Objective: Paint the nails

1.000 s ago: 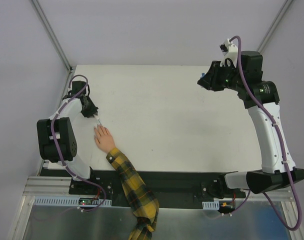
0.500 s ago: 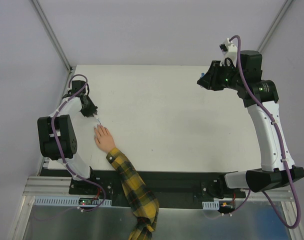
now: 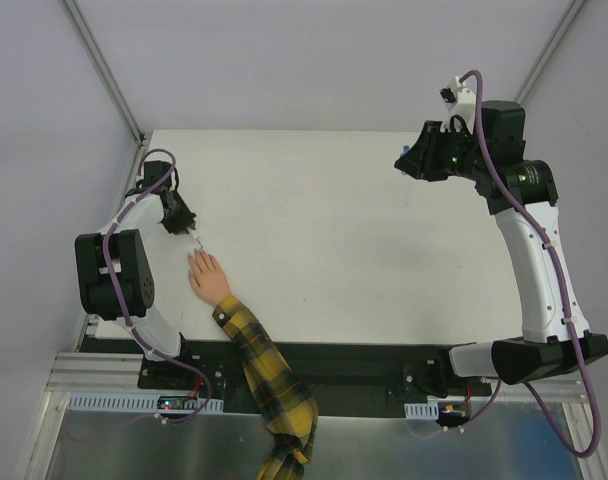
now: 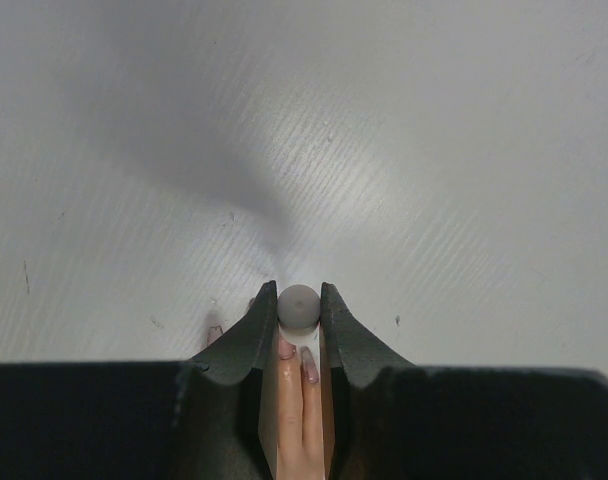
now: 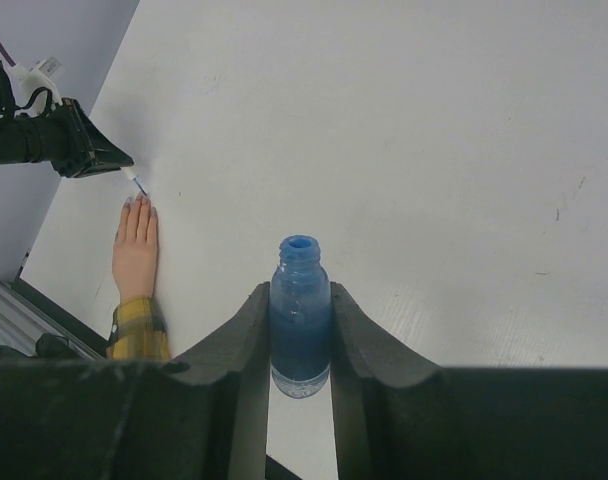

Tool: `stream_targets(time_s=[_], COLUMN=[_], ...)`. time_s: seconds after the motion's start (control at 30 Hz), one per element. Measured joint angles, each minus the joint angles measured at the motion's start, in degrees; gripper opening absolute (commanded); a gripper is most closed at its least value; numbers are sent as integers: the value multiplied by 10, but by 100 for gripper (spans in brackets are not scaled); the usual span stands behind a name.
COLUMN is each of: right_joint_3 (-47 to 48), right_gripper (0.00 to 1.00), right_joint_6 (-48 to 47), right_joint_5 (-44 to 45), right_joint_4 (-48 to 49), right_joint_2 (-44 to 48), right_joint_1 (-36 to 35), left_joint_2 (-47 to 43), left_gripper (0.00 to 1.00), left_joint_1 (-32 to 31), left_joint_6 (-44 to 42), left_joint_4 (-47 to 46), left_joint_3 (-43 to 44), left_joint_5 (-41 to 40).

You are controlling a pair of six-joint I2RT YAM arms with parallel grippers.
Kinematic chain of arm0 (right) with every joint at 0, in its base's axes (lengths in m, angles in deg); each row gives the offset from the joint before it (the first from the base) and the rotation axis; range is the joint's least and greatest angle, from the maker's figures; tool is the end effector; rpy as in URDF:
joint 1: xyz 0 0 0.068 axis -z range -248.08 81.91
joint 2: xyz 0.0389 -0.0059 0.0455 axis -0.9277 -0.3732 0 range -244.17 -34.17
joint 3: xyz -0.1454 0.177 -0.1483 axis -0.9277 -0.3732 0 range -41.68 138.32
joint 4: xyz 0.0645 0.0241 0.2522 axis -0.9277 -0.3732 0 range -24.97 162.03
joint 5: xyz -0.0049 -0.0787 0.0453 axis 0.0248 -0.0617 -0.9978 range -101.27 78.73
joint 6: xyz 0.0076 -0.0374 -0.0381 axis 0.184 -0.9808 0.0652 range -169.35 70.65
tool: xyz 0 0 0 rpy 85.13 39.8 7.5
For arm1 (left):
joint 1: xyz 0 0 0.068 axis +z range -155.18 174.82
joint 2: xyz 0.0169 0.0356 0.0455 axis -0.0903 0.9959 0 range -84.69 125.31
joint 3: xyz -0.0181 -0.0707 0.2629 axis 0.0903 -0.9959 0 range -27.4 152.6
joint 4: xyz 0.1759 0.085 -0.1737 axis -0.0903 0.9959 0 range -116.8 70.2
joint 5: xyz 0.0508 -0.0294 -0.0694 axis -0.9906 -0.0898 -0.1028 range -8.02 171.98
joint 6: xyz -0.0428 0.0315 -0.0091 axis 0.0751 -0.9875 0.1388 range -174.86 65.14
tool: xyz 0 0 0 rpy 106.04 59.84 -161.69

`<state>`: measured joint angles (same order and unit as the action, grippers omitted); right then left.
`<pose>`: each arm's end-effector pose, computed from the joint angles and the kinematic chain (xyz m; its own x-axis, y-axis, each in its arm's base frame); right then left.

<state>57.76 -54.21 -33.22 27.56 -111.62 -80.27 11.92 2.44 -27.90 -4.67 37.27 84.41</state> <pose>0.2574 0.0692 0.4776 -0.3273 -0.1510 -0.9328 -0.5632 0.8239 0.0642 0.3514 0.0456 0.2084 -0.6666 -0.5462 -0.5073 -0.4600 0.8369 -0.2966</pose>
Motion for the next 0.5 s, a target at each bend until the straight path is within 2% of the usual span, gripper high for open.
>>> stream_targets(time_s=[0.5], right_joint_3=[0], right_gripper=[1], right_joint_6=[3], right_joint_5=[-1], right_joint_4=[0], right_joint_2=[0], right_joint_1=[0], left_joint_2=[0], left_gripper=[0], left_joint_1=[0], left_joint_6=[-1], left_joint_4=[0], left_joint_3=[-15], left_joint_5=[0])
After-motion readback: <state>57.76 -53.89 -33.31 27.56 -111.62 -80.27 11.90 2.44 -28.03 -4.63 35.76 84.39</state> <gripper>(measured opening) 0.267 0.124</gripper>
